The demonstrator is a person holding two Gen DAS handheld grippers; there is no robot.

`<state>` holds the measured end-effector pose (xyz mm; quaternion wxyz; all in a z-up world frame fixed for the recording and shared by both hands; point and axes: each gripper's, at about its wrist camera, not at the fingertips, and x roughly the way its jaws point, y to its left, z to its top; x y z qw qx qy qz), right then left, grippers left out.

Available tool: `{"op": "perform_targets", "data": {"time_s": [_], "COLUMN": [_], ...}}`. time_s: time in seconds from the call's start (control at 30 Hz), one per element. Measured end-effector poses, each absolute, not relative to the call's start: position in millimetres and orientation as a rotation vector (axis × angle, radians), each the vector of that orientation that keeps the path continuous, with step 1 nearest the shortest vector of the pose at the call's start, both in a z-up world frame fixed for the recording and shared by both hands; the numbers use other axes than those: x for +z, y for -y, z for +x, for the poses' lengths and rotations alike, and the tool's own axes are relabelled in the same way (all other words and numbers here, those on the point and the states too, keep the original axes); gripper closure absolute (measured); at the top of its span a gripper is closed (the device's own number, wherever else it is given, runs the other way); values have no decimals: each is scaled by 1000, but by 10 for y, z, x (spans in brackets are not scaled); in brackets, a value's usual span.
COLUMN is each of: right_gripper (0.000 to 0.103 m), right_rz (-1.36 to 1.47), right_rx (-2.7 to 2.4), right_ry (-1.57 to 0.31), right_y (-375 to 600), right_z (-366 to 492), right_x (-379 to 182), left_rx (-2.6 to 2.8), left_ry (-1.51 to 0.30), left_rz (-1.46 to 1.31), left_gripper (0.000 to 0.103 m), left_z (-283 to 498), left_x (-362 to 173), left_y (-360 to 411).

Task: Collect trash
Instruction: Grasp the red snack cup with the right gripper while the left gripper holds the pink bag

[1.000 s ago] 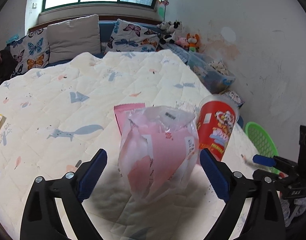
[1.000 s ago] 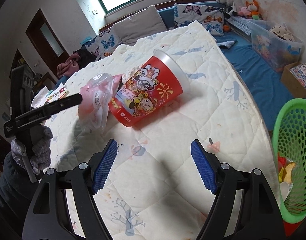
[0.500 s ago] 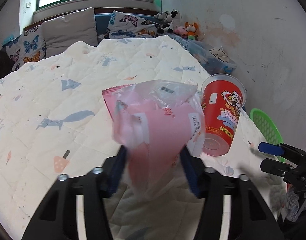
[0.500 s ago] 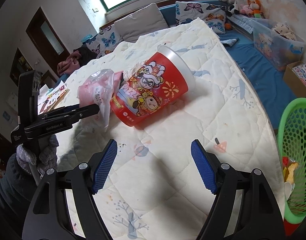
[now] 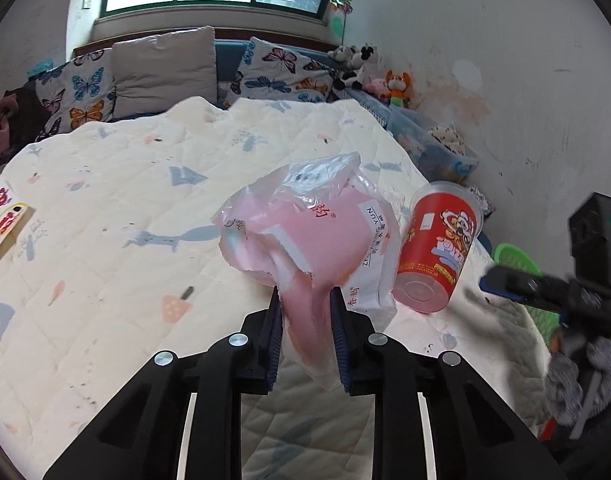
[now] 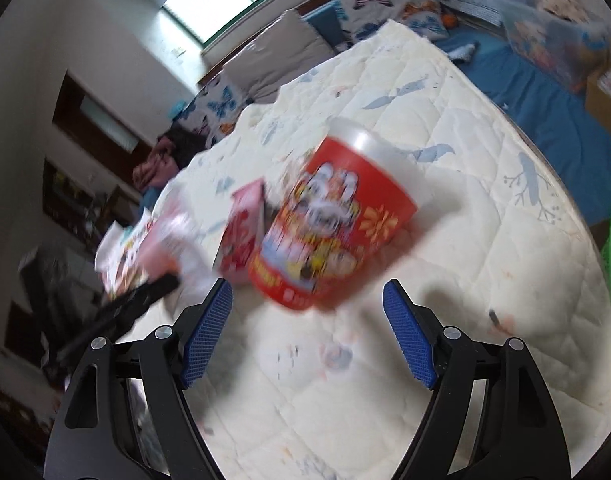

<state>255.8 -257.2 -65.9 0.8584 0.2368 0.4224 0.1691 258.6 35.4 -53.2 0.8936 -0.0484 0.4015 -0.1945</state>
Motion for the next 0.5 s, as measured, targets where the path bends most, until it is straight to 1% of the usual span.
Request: {"op": "perform_targets", "data": {"time_s": [0.17, 0.5], "right_gripper": [25, 23], "right_rz": [682, 812], "right_rx": [318, 285], "right_ry": [-922, -956], "right_y": [2681, 2693], "right_z": [2777, 3021], "right_x": [-793, -947], "left_rx": [-385, -379], "left_ry": [-815, -807], "left_rz": [-109, -115], "left_gripper": [81, 81], "left_z": [2498, 2430], "left_x": [-447, -408], "left_y": [-516, -651]}}
